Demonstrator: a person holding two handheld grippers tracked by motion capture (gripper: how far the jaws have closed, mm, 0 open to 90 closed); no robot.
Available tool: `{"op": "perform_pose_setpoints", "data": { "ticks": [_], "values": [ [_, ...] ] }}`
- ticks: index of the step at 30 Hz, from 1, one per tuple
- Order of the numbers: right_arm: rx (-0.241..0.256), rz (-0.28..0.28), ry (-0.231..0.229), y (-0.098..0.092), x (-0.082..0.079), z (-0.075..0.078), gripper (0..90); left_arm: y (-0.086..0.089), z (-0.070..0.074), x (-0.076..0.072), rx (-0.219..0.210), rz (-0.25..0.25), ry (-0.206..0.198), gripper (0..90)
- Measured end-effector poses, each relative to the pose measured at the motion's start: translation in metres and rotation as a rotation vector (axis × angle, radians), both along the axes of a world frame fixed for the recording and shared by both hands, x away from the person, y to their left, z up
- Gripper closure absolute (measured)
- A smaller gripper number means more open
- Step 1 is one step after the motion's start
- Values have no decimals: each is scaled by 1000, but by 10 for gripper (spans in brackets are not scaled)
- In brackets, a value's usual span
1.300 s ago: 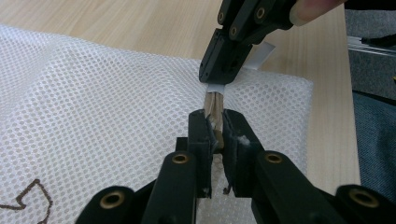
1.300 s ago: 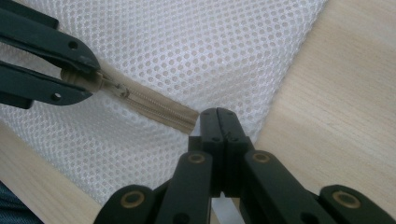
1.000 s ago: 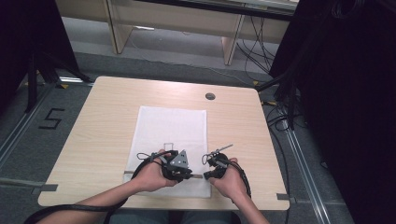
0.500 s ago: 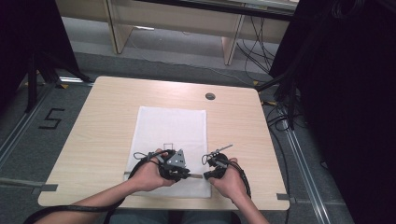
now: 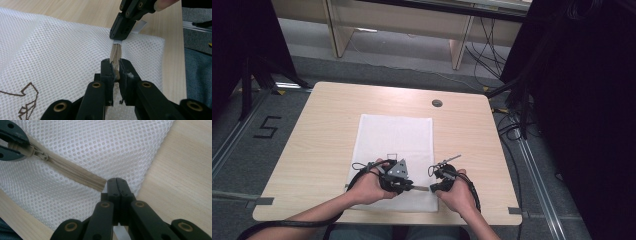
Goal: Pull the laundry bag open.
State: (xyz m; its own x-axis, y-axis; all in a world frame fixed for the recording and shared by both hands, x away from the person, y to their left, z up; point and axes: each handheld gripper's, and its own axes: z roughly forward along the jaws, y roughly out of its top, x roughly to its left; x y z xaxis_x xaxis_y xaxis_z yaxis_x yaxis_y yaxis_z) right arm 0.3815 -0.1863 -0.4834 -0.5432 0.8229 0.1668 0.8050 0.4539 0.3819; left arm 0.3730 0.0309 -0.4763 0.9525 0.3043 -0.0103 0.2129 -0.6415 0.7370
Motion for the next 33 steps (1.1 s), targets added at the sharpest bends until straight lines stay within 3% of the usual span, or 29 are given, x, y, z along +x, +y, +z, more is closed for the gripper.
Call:
{"op": "perform_pose_setpoints", "data": {
  "ticks": [4, 5, 6, 23, 24, 25, 33],
  "values": [
    [0, -1, 0, 0, 0, 0, 900, 1, 1, -1, -2, 3, 5, 817],
    [-20, 3, -9, -1, 0, -1, 900, 2, 1, -1, 0, 2, 4, 817],
    [0, 1, -1, 0, 0, 0, 900, 2, 1, -1, -3, 7, 6, 817],
    [-1, -1, 0, 0, 0, 0, 900, 8, 2, -2, -7, 12, 8, 817],
    [-20, 4, -10, -1, 0, -1, 900, 9, 2, -2, -4, 12, 6, 817],
    [0, 1, 0, 0, 0, 0, 900, 9, 2, -2, -7, 10, 8, 817],
    [-2, -1, -1, 0, 0, 0, 900, 10, 3, -2, -4, 11, 8, 817]
  ]
}}
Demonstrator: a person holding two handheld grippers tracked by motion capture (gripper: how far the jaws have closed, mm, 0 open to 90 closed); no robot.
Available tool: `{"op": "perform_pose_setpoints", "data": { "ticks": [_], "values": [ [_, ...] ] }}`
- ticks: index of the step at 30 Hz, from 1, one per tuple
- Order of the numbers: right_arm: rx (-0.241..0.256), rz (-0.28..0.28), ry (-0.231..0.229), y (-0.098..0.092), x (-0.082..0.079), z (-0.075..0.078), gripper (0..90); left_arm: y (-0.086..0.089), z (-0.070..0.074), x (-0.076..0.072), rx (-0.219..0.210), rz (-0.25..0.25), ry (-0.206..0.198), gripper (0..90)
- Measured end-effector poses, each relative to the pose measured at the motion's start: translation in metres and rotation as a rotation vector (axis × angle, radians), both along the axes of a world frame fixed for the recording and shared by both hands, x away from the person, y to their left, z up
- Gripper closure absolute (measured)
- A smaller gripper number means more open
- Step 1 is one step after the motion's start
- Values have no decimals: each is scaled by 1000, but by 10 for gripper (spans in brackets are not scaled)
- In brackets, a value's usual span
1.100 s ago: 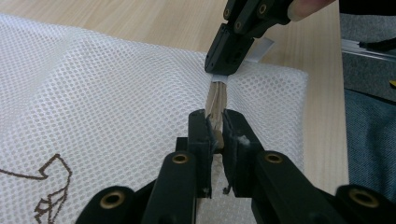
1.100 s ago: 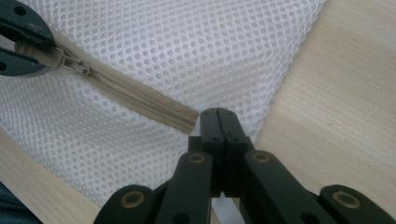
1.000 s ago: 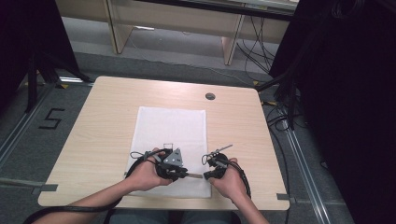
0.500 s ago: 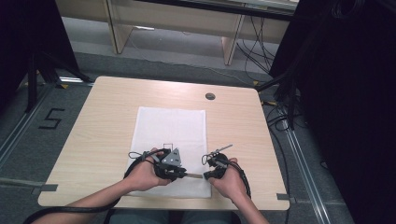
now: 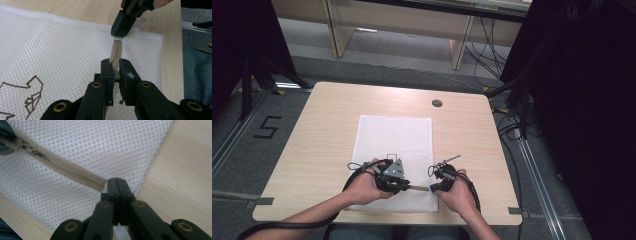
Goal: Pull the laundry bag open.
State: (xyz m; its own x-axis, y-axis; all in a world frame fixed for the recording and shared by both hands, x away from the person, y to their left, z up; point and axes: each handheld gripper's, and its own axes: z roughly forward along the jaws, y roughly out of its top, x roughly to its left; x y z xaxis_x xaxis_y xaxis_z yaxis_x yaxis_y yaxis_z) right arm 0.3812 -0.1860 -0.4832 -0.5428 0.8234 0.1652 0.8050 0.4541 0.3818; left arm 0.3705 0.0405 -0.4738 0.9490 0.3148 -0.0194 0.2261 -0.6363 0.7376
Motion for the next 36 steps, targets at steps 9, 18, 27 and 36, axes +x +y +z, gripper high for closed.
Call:
{"op": "perform_pose_setpoints", "data": {
  "ticks": [9, 18, 27, 36],
  "values": [
    [-4, 3, -3, 0, 0, 0, 900, 1, 1, 0, 3, 1, 1, 817],
    [-8, 4, -3, 1, 0, 0, 900, 8, 2, -1, -4, 12, 7, 817],
    [-5, 4, -3, 0, 0, 0, 900, 9, 1, -1, -4, 10, 12, 817],
    [-7, 7, -6, 1, 0, 0, 900, 11, 2, -1, -2, 9, 12, 817]
  ]
}}
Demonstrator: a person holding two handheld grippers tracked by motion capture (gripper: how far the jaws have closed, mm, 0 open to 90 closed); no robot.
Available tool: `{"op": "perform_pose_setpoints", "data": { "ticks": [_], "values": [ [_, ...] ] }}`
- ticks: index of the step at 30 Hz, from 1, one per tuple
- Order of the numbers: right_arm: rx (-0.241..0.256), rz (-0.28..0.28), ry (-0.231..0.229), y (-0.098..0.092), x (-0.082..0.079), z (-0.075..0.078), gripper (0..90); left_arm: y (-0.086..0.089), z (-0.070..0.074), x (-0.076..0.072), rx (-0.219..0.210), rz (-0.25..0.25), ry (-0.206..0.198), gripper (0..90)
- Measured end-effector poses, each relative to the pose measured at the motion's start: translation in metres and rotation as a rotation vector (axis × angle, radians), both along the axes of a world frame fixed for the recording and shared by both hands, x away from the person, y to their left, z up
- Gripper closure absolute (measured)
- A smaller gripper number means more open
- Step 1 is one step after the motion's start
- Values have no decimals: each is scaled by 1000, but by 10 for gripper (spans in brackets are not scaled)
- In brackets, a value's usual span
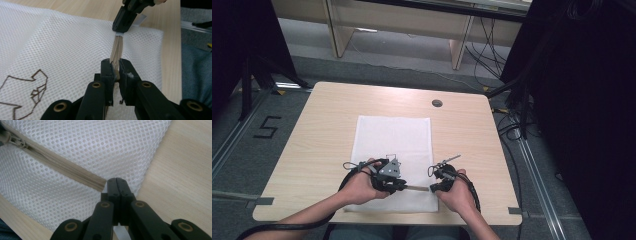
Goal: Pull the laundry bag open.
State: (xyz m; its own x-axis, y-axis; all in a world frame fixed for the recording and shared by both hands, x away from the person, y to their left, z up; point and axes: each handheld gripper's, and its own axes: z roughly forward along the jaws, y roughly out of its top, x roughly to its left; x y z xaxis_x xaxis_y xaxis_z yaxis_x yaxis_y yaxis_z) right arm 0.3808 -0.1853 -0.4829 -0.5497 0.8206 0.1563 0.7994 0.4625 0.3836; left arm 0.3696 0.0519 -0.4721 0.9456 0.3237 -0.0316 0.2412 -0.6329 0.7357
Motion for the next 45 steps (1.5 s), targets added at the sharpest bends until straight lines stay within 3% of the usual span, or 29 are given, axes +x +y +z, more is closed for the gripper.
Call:
{"op": "perform_pose_setpoints", "data": {
  "ticks": [20, 23, 24, 37, 40, 43, 45],
  "values": [
    [1, 4, 1, 0, 0, 0, 900, 6, 0, 0, 4, -2, -2, 817],
    [1, 3, 1, 0, 0, 0, 900, 7, 0, 1, -16, 12, 15, 817],
    [0, 3, 1, 0, 0, 0, 900, 8, 1, 1, 4, 2, 5, 817],
    [-3, 0, -2, 1, 0, 0, 900, 11, 0, -1, -12, 7, 17, 817],
    [-4, 0, -3, 1, 0, 0, 900, 12, 0, -1, 4, -3, 12, 817],
    [5, -15, 12, 2, -1, 0, 900, 15, 1, -1, -13, 6, 22, 817],
    [-5, -3, -1, 1, -1, 0, 900, 17, 1, 0, 5, -4, 14, 817]
  ]
}}
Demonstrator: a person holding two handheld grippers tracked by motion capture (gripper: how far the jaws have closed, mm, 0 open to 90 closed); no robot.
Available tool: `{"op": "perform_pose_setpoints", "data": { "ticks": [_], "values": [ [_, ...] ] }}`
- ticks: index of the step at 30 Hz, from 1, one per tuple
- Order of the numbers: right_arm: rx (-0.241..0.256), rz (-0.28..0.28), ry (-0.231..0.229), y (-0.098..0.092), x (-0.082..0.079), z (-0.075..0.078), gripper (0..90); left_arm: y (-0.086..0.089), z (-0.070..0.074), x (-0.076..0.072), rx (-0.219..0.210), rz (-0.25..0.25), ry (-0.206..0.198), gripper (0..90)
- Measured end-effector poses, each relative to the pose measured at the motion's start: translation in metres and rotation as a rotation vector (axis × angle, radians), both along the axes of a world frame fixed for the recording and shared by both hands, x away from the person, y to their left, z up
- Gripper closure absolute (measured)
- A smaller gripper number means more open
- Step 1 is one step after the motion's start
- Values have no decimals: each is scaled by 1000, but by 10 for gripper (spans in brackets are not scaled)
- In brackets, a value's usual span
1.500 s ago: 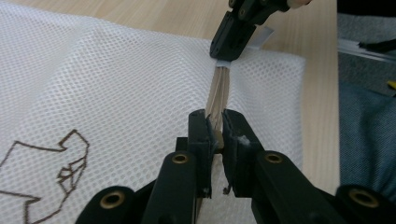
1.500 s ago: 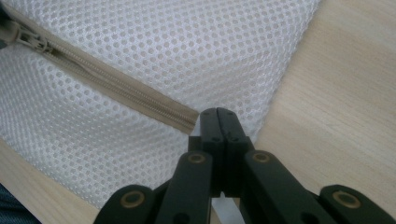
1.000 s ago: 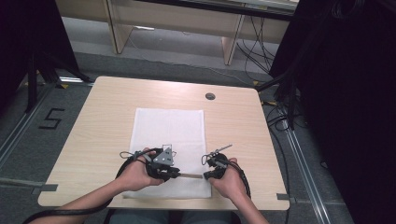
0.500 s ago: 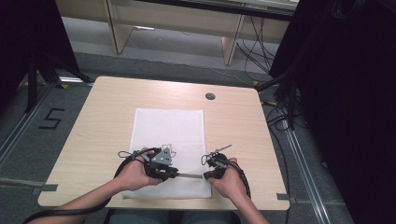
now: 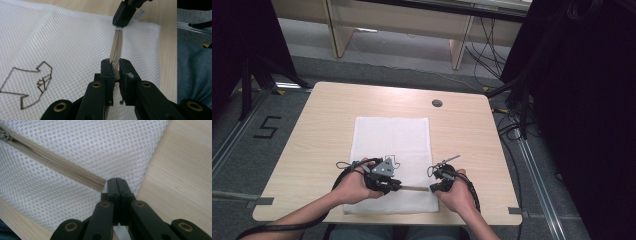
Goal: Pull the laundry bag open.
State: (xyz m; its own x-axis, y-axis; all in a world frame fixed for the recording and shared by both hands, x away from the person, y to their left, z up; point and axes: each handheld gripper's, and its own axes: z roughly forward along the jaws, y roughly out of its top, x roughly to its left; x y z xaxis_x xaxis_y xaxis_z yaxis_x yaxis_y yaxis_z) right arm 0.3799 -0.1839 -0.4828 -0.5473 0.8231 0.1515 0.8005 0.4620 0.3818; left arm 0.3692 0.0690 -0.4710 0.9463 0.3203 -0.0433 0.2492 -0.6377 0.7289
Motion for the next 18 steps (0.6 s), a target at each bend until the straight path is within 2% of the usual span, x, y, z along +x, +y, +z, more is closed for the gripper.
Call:
{"op": "perform_pose_setpoints", "data": {
  "ticks": [2, 6, 14, 18],
  "values": [
    [6, 0, 4, 0, 0, 0, 900, 3, -1, -1, -25, 16, 12, 817],
    [0, 9, -2, 0, 0, 0, 900, 8, 0, -1, -35, 15, 14, 817],
    [-3, 11, -7, 0, 0, 0, 900, 9, 1, -2, -27, 8, 12, 817],
    [4, -3, 3, 1, 0, 0, 900, 17, 1, -4, -30, 22, 18, 817]
  ]
}}
